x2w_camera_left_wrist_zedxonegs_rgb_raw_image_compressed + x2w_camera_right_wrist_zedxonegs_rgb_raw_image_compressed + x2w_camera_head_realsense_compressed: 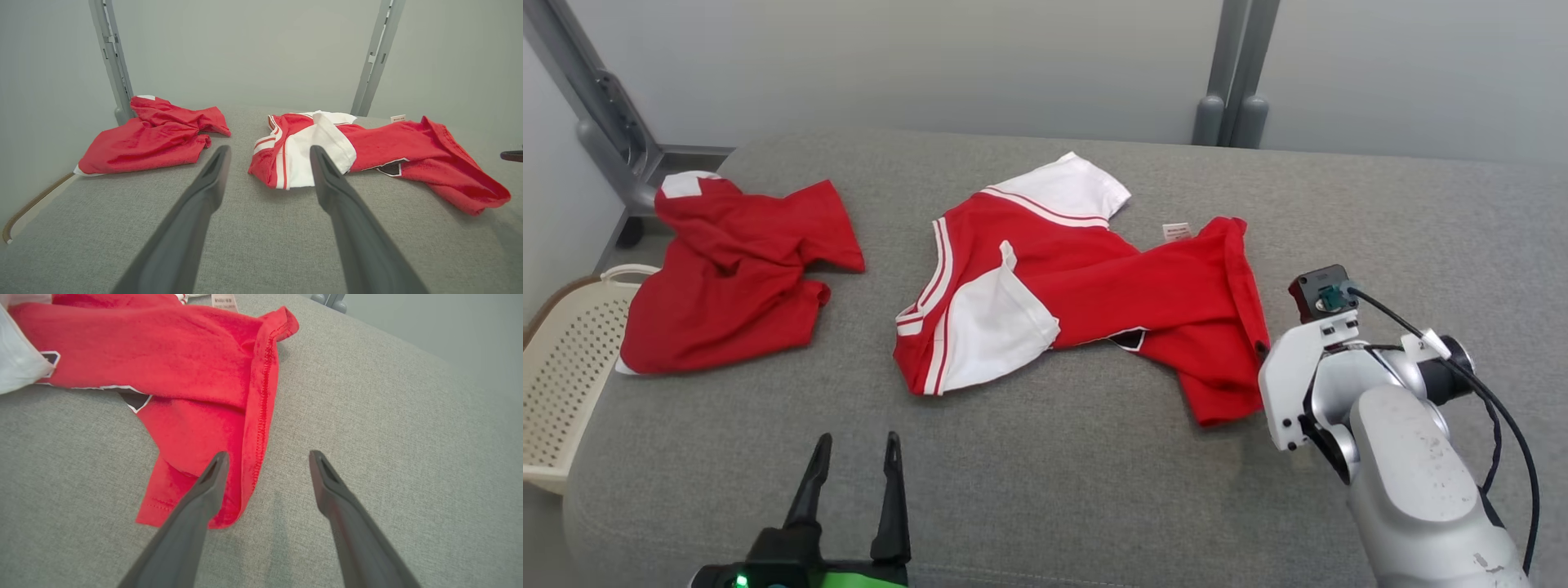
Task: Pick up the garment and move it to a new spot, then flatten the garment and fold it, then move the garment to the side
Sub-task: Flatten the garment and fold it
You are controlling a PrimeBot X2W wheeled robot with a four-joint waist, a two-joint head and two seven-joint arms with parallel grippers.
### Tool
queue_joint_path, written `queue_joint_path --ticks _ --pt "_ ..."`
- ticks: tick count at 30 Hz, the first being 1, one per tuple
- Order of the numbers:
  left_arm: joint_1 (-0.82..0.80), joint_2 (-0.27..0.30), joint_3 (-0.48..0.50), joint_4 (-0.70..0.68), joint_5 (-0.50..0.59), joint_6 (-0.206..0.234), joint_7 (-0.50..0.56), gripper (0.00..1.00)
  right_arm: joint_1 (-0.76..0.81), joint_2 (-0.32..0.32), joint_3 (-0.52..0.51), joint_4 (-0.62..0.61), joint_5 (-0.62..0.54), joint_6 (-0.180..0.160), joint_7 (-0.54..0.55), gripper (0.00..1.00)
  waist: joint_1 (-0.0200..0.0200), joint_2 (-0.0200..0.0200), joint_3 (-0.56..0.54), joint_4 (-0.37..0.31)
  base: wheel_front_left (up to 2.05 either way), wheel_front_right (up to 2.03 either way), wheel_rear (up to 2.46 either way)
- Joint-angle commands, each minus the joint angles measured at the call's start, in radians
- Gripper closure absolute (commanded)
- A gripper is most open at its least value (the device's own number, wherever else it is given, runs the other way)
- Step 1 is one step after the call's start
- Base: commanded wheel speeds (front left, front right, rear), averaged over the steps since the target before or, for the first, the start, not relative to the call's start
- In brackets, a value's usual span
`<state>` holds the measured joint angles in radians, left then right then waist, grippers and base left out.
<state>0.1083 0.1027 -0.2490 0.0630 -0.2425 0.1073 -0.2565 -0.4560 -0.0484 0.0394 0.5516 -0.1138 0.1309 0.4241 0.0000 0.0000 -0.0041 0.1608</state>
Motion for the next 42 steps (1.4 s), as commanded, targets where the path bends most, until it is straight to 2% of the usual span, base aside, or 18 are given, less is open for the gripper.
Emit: queue_joint_path --ticks 1,9,21,22,23,24,25,26,31,34,39,40,41,42 --pt "-0.016 0.005 -0.006 -0.001 0.01 -0.006 0.0 0.0 -0.01 -0.004 -0.002 0.01 -0.009 0.0 0.002 0.0 0.0 0.0 0.019 0.024 0.0 0.0 0.0" --pt "-0.06 0.032 -0.078 0.011 0.058 -0.057 -0.004 0.0 -0.1 -0.004 -0.027 0.114 -0.105 0.0 0.029 0.0 0.0 0.0 0.062 0.08 0.0 0.0 0.0" --pt "-0.072 0.021 -0.085 0.036 0.034 -0.065 -0.008 0.0 -0.116 -0.004 -0.077 0.194 -0.226 0.0 0.048 0.0 0.0 0.0 0.083 0.12 0.0 0.0 0.0" --pt "-0.074 0.02 -0.086 0.038 0.031 -0.065 -0.009 0.0 -0.118 -0.004 -0.084 0.196 -0.237 0.0 0.043 0.05 0.0 0.0 0.086 0.12 0.0 0.0 0.0" --pt "-0.075 0.019 -0.087 0.042 0.03 -0.066 -0.009 0.0 -0.119 -0.004 -0.093 0.198 -0.252 0.0 0.038 0.3 0.0 0.0 0.088 0.12 0.0 0.0 0.0" --pt "-0.078 0.019 -0.088 0.045 0.029 -0.067 -0.009 0.0 -0.12 -0.004 -0.102 0.199 -0.261 0.0 0.032 0.64 0.0 0.0 0.09 0.12 0.0 0.0 0.0" --pt "-0.082 0.018 -0.088 0.047 0.029 -0.069 -0.009 0.0 -0.12 -0.004 -0.118 0.199 -0.275 0.0 0.026 0.87 0.0 0.0 0.092 0.119 0.0 0.0 0.0" --pt "-0.084 0.018 -0.089 0.049 0.028 -0.069 -0.01 0.0 -0.119 -0.005 -0.134 0.2 -0.293 0.0 0.02 1.0 0.0 0.0 0.093 0.119 0.0 0.0 0.0" --pt "-0.088 0.015 -0.086 0.057 0.022 -0.068 -0.009 0.0 -0.106 -0.005 -0.244 0.197 -0.319 0.0 -0.035 1.0 0.0 0.0 0.096 0.11 0.0 0.0 0.0" --pt "-0.088 0.014 -0.086 0.06 0.022 -0.066 -0.009 0.0 -0.104 -0.005 -0.338 0.213 -0.286 -0.001 -0.094 1.0 0.0 0.0 0.095 0.102 0.0 0.0 0.0" --pt "-0.083 0.019 -0.087 0.064 0.017 -0.064 -0.009 0.0 -0.115 -0.005 -0.535 0.31 -0.199 -0.001 -0.189 1.0 0.0 0.0 0.086 0.08 0.0 0.0 0.0" --pt "-0.083 0.019 -0.087 0.064 0.017 -0.064 -0.009 0.0 -0.115 -0.005 -0.535 0.31 -0.199 -0.001 -0.189 1.0 0.0 0.0 0.086 0.08 0.0 0.0 0.0" --pt "-0.08 0.022 -0.088 0.065 0.018 -0.064 -0.009 0.0 -0.125 -0.005 -0.617 0.361 -0.182 -0.001 -0.229 1.0 0.0 0.0 0.081 0.07 0.0 0.0 0.0" --pt "-0.078 0.025 -0.089 0.065 0.019 -0.064 -0.009 0.0 -0.123 -0.006 -0.657 0.37 -0.196 -0.001 -0.25 1.0 0.0 0.0 0.079 0.064 0.0 0.0 0.0"
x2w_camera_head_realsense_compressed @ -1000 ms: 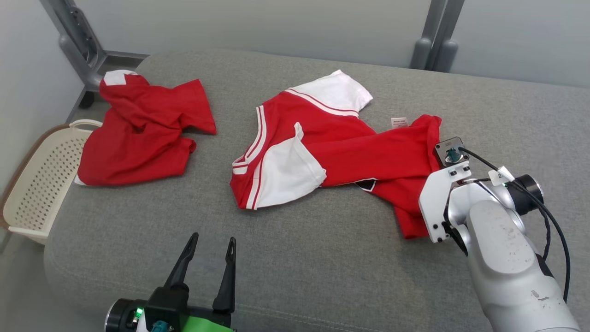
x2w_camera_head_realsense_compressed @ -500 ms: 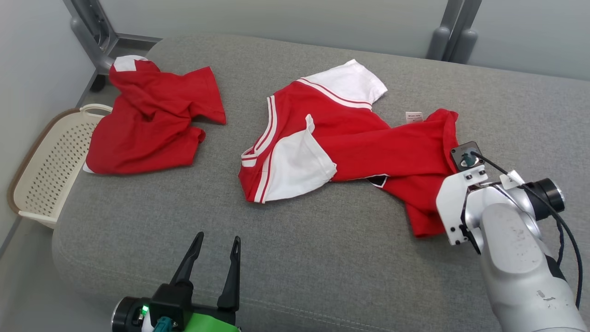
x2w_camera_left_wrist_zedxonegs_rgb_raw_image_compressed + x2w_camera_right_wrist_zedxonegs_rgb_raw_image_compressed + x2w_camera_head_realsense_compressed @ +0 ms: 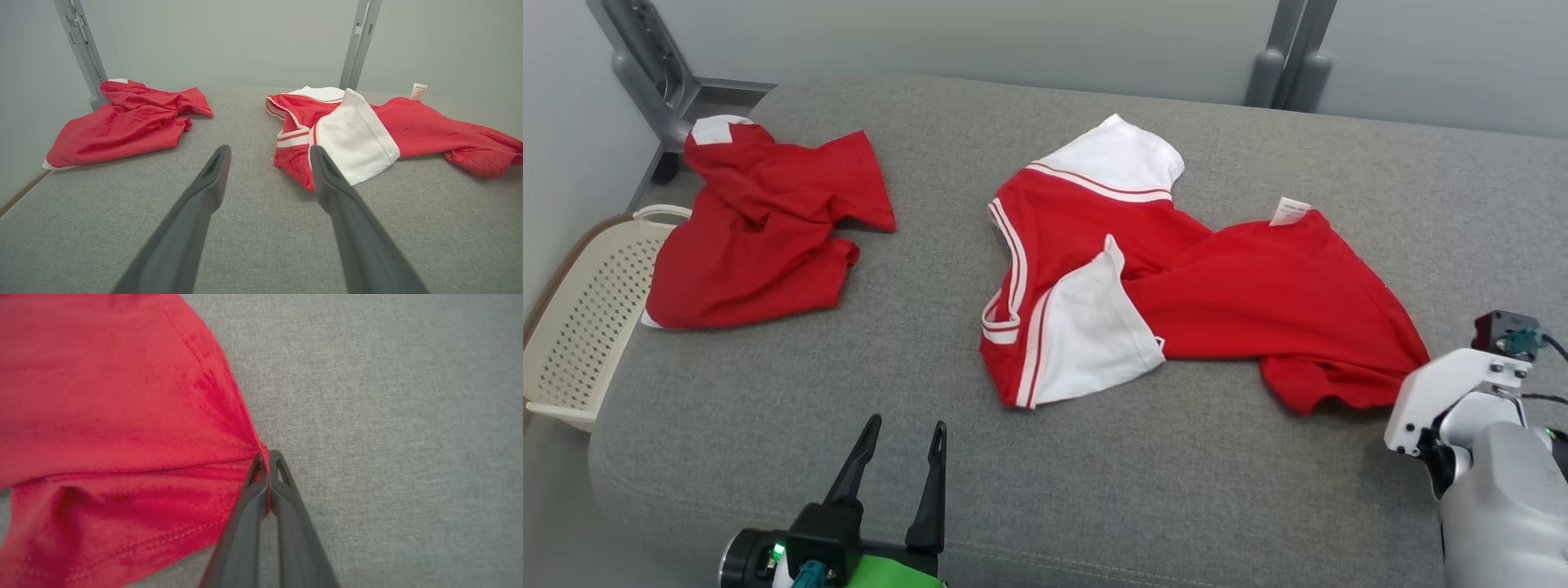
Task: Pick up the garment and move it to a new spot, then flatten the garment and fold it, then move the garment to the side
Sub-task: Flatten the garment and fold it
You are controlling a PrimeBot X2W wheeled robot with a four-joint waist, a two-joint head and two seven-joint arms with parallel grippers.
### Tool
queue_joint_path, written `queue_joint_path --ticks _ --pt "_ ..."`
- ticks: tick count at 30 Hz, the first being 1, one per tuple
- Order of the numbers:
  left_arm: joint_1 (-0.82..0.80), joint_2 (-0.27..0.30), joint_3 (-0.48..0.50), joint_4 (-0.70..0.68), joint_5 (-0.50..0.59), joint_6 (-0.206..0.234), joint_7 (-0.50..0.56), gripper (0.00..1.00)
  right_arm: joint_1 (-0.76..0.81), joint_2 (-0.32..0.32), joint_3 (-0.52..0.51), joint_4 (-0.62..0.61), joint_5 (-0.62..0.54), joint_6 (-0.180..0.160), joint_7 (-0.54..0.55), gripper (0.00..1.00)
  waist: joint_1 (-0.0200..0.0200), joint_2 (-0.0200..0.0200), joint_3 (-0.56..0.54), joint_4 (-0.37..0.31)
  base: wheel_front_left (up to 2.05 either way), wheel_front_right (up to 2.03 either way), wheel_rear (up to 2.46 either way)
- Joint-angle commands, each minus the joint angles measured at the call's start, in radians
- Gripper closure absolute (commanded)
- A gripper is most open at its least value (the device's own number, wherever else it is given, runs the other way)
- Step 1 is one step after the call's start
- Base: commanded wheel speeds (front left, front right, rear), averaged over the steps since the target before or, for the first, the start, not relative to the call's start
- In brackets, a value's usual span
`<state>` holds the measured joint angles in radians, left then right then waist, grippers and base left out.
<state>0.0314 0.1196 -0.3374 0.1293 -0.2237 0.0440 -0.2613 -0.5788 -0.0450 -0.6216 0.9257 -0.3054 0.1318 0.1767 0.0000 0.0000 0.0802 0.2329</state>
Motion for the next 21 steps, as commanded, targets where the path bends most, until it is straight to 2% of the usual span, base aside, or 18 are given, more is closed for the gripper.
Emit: queue_joint_path --ticks 1,7,8,9,15,21 --pt "-0.001 0.01 -0.002 -0.001 0.0 0.0 -0.004 0.0 -0.003 -0.01 -0.043 0.016 0.001 -0.002 -0.017 1.0 0.0 0.0 -0.007 -0.012 0.0 0.0 0.0" --pt "0.013 0.018 -0.002 -0.007 -0.003 0.006 0.005 0.0 0.006 -0.009 -0.221 0.116 -0.08 -0.002 -0.057 1.0 0.0 0.0 -0.028 -0.042 0.0 0.0 0.0" --pt "0.015 0.02 -0.004 -0.009 -0.004 0.006 0.008 0.0 0.008 -0.009 -0.24 0.127 -0.096 -0.003 -0.06 0.84 0.0 0.0 -0.03 -0.046 0.0 0.0 0.0" --pt "0.016 0.022 -0.005 -0.01 -0.004 0.005 0.011 0.0 0.006 -0.009 -0.259 0.139 -0.108 -0.003 -0.066 0.02 0.0 0.0 -0.032 -0.049 0.0 0.0 0.0" --pt "0.026 0.036 -0.007 -0.016 -0.003 0.012 0.018 0.0 -0.011 -0.004 -0.313 0.2 -0.149 -0.002 -0.157 0.0 0.0 0.0 -0.053 -0.063 0.0 0.0 0.0" --pt "0.048 0.048 -0.003 -0.02 -0.006 0.026 0.023 0.0 -0.058 -0.009 -0.278 0.307 -0.053 -0.001 -0.355 0.0 0.0 0.0 -0.089 -0.076 0.0 0.0 0.0"
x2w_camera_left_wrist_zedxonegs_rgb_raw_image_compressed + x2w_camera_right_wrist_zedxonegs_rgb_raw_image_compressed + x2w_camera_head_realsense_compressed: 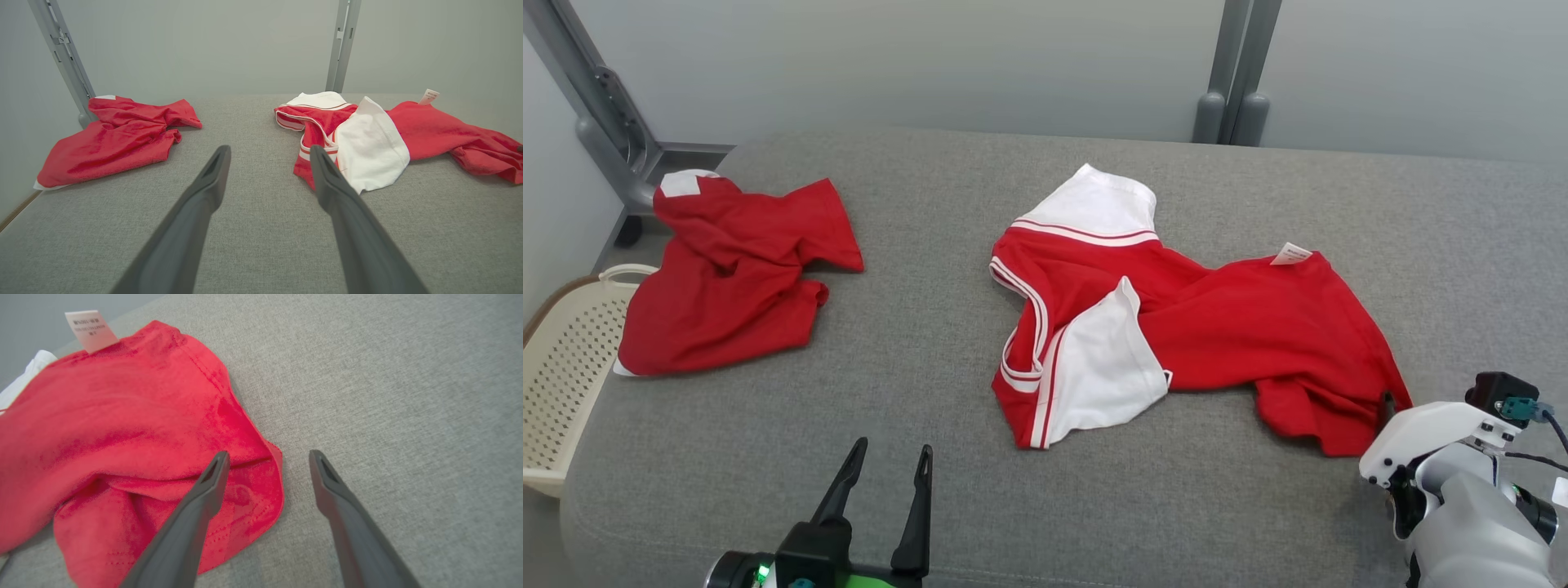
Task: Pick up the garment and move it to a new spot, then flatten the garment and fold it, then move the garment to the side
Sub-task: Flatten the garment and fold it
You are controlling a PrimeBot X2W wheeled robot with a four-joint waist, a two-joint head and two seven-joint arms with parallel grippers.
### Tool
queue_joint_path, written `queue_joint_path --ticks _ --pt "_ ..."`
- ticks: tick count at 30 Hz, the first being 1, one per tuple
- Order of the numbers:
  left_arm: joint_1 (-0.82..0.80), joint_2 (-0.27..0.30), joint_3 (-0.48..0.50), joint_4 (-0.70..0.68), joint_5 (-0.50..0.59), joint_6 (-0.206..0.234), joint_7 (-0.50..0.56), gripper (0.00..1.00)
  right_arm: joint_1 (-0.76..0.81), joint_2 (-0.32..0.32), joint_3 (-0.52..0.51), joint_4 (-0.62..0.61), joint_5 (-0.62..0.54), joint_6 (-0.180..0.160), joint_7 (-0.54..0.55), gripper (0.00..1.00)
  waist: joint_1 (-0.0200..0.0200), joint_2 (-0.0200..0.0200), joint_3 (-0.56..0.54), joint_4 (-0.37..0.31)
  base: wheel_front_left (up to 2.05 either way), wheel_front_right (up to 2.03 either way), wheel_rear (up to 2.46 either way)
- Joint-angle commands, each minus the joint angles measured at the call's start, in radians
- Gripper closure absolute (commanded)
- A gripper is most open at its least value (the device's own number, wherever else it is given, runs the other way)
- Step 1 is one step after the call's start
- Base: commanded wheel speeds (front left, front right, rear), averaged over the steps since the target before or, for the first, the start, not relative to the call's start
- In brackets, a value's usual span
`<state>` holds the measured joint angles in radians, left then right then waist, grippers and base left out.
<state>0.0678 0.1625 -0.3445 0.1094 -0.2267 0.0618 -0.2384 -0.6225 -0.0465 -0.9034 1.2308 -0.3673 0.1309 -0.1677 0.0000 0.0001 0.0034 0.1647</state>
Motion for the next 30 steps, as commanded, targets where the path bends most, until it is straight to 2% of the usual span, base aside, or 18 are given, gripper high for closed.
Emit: queue_joint_path --ticks 1,7,10,13,15,17,21,22,26,30 --pt "0.017 0.007 0.005 -0.001 -0.003 0.012 0.002 0.0 -0.019 -0.007 0.012 0.018 0.034 0.0 -0.033 0.0 0.0 -0.0001 -0.02 -0.011 0.0 0.0 0.0" --pt "0.043 0.027 0.014 -0.021 -0.009 0.025 0.016 0.0 -0.07 -0.006 0.128 0.056 0.206 0.0 -0.097 0.0 0.0 -0.0001 -0.047 -0.03 0.0 0.0 0.0" --pt "0.051 0.031 0.031 -0.034 -0.016 0.037 0.009 0.0 -0.104 -0.006 0.268 0.021 0.357 0.0 -0.097 0.0 0.0 -0.0001 -0.055 -0.04 0.0 0.0 0.0" --pt "0.055 0.036 0.05 -0.046 -0.021 0.049 -0.001 0.0 0.007 -0.004 0.489 -0.14 0.56 -0.001 -0.096 0.0 0.0 -0.0001 -0.062 -0.053 0.0 0.0 0.0" --pt "0.064 0.04 0.062 -0.046 -0.015 0.059 -0.008 0.0 0.132 -0.003 0.636 -0.308 0.675 0.0 -0.096 0.0 0.0 -0.0001 -0.066 -0.065 0.0 0.0 0.0" --pt "0.07 0.044 0.071 -0.047 -0.009 0.074 -0.011 0.0 0.252 -0.008 0.72 -0.489 0.745 0.0 -0.097 0.0 0.0 -0.0001 -0.071 -0.076 0.0 0.0 0.0" --pt "0.077 0.056 0.079 -0.044 -0.008 0.081 -0.015 0.0 0.449 -0.005 0.78 -0.722 0.776 0.0 -0.097 0.0 0.0 -0.0001 -0.08 -0.09 0.0 0.0 0.0" --pt "0.077 0.056 0.079 -0.044 -0.008 0.081 -0.015 0.0 0.449 -0.005 0.78 -0.722 0.776 0.0 -0.097 0.0 0.0 -0.0001 -0.08 -0.09 0.0 0.0 0.0" --pt "0.085 0.067 0.08 -0.041 -0.003 0.083 -0.018 0.0 0.547 -0.006 0.796 -0.861 0.748 0.0 -0.096 0.0 0.0 -0.0001 -0.085 -0.101 0.0 0.0 0.0" --pt "0.099 0.074 0.083 -0.039 0.003 0.089 -0.019 0.0 0.61 -0.006 0.809 -0.949 0.713 0.0 -0.096 0.0 0.0 -0.0001 -0.088 -0.112 0.0 0.0 0.0"
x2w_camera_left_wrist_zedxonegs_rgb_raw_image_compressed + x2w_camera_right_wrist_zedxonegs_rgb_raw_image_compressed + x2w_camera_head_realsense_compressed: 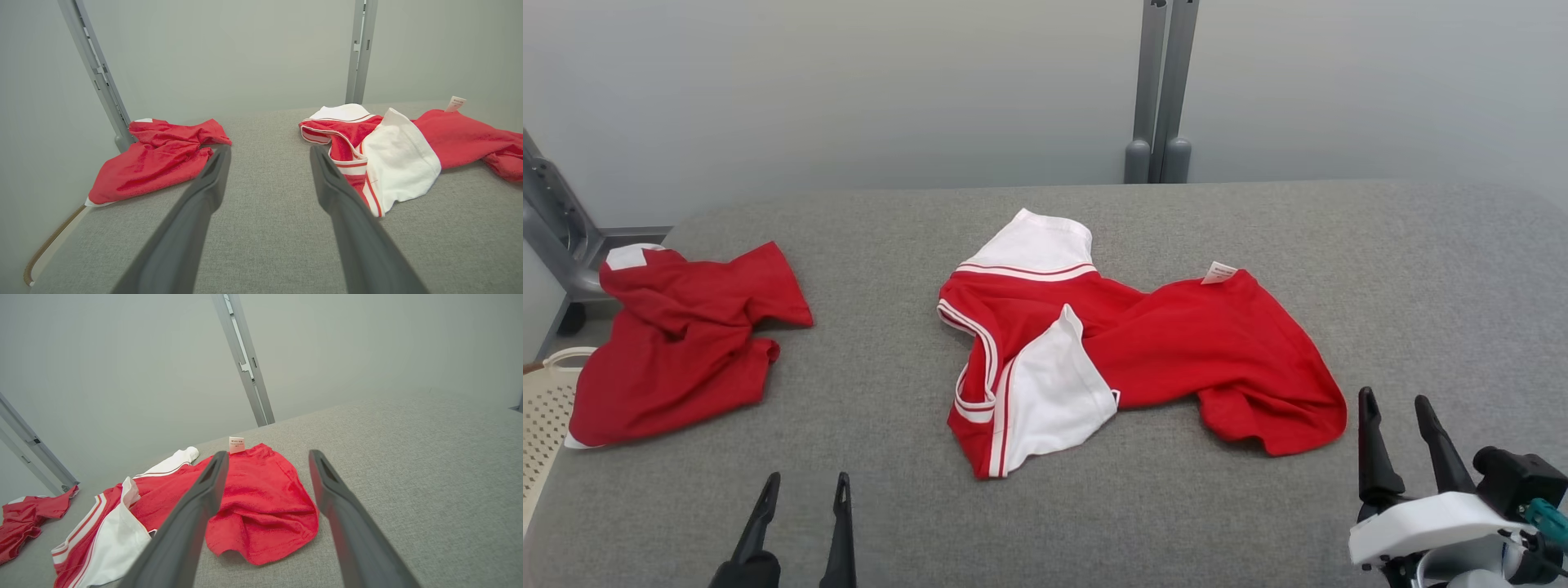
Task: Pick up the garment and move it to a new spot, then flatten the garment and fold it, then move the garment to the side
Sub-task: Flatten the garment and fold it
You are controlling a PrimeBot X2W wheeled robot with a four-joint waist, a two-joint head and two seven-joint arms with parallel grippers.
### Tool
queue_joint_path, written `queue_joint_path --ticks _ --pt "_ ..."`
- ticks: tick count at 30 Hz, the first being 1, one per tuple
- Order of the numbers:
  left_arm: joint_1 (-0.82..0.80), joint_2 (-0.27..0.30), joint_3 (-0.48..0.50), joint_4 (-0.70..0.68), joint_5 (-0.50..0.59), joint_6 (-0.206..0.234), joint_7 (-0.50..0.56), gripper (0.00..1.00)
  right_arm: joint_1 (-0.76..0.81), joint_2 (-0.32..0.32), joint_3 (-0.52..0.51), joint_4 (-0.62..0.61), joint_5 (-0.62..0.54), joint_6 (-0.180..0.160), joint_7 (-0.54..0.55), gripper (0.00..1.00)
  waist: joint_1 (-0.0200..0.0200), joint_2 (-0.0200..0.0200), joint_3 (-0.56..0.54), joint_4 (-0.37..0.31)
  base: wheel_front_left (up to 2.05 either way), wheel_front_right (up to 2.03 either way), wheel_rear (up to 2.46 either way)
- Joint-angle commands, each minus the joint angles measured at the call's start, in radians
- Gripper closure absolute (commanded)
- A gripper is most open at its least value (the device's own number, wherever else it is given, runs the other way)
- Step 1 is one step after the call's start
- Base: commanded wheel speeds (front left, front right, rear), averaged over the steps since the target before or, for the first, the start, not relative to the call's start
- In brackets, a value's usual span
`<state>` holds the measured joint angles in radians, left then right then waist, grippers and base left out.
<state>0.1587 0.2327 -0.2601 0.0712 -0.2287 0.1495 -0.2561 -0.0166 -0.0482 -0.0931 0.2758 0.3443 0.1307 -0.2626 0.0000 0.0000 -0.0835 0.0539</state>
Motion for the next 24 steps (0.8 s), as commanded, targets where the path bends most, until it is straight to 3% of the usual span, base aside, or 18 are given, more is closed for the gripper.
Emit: queue_joint_path --ticks 1,11,24 --pt "0.012 0.005 0.007 0.003 0.003 0.007 -0.003 0.0 0.015 -0.004 0.004 -0.009 -0.016 0.0 -0.001 0.0 0.0 0.0 -0.001 -0.004 0.0 0.0 0.0" --pt "0.054 0.018 0.055 0.002 -0.016 0.025 -0.009 0.0 0.061 -0.004 0.097 -0.076 -0.134 0.0 0.033 0.0 0.0 0.0 -0.015 -0.008 0.0 0.0 0.0" --pt "0.056 0.027 0.046 0.004 -0.024 0.0 -0.01 0.0 0.076 -0.004 0.117 -0.106 -0.147 0.0 0.07 0.0 0.0 0.0 -0.02 0.002 0.0 0.0 0.0"
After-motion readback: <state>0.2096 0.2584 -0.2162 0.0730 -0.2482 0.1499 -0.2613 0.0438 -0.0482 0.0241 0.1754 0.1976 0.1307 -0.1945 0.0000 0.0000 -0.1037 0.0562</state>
